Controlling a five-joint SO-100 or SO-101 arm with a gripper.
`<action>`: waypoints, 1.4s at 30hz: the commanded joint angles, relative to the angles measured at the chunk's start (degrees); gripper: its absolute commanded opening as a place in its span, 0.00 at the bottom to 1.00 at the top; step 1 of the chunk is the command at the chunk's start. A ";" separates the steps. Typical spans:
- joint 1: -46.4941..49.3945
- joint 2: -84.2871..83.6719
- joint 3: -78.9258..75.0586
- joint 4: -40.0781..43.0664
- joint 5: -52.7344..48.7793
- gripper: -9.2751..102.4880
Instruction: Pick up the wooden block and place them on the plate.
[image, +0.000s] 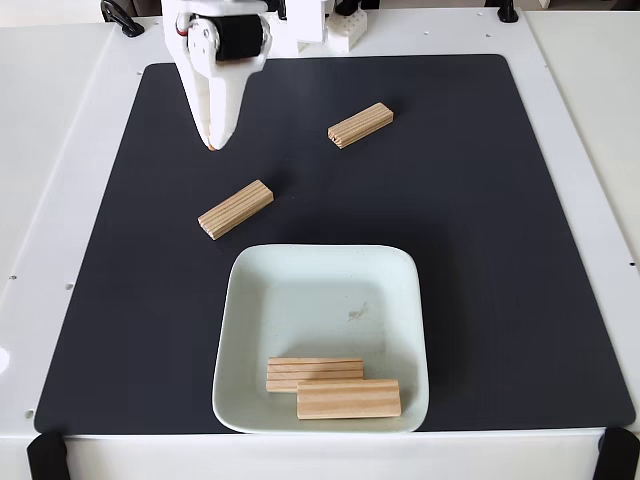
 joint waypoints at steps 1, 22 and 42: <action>1.05 -1.41 -0.18 -0.53 -0.62 0.08; 1.05 -9.40 -0.44 -1.76 3.25 0.42; 0.00 -16.44 0.18 -9.05 3.34 0.42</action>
